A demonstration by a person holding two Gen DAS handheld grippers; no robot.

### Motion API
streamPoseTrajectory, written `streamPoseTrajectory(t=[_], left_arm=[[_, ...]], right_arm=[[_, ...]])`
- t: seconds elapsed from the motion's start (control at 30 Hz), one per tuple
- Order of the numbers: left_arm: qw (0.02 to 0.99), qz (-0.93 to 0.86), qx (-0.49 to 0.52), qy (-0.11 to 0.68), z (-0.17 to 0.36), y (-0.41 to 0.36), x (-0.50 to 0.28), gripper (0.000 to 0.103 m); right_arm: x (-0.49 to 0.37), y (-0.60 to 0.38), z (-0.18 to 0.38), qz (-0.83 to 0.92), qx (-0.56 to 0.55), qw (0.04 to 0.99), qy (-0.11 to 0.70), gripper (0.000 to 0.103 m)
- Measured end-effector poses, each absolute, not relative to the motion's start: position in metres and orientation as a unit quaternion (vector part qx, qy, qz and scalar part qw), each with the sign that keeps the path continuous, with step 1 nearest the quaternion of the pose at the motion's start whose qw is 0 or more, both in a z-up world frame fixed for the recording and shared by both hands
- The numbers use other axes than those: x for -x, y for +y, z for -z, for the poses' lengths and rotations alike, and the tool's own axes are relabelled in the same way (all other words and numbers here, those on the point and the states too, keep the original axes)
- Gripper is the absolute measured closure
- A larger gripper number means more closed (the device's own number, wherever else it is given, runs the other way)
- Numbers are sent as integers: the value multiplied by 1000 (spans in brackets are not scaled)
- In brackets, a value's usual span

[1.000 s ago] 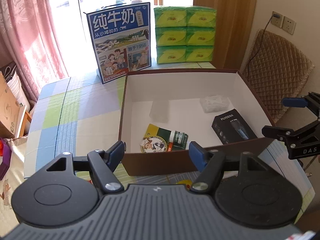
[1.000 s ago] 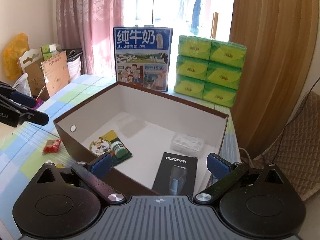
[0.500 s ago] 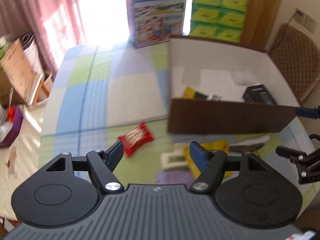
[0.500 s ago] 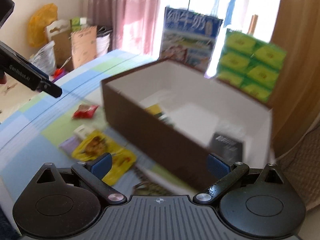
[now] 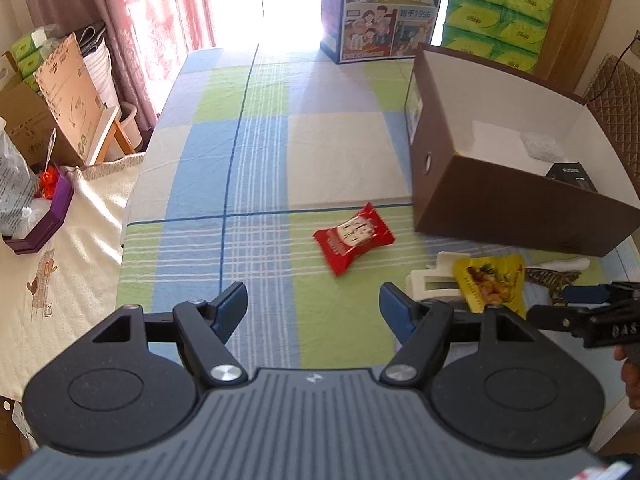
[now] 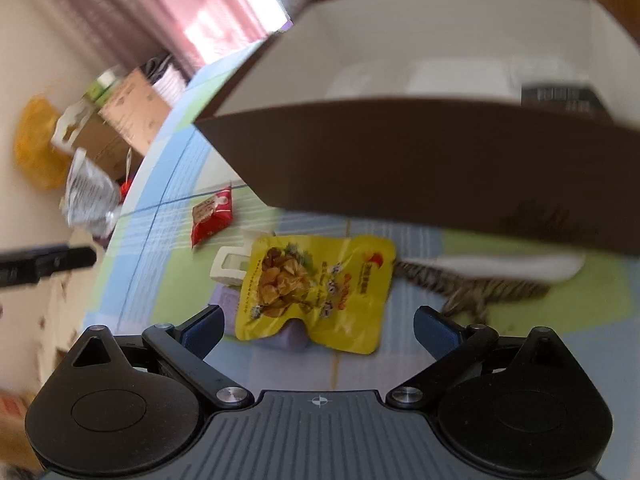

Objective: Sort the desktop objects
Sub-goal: 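Lower right gripper around yellow snack pouch while left tool moves toward red packet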

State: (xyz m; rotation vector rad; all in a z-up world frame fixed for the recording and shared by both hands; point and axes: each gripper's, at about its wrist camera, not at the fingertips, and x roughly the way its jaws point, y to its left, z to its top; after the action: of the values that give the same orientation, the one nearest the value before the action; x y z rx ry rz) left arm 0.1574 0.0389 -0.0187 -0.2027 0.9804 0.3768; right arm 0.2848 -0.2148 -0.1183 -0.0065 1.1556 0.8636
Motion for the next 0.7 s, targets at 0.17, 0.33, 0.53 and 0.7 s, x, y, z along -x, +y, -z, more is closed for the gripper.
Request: streamPoseTrajectory(t=[0.17,0.33,0.53,0.7], left_arm=[[857,-174,99,475,27,51,-159,34],[854,-164,99,483,35,60,-166,34],[852,-152,97,491,43,66,-173,34],[850,-143,96,497,49,69,-180,34]], right_arm=[[-292,-199,130,-374,-13,752,542,5],[-291,-184,137,-360,10,769,528,4],[-278,-163,147,-351,83,780,512,7],[-272,-164,142,-370,84,783,494,41]])
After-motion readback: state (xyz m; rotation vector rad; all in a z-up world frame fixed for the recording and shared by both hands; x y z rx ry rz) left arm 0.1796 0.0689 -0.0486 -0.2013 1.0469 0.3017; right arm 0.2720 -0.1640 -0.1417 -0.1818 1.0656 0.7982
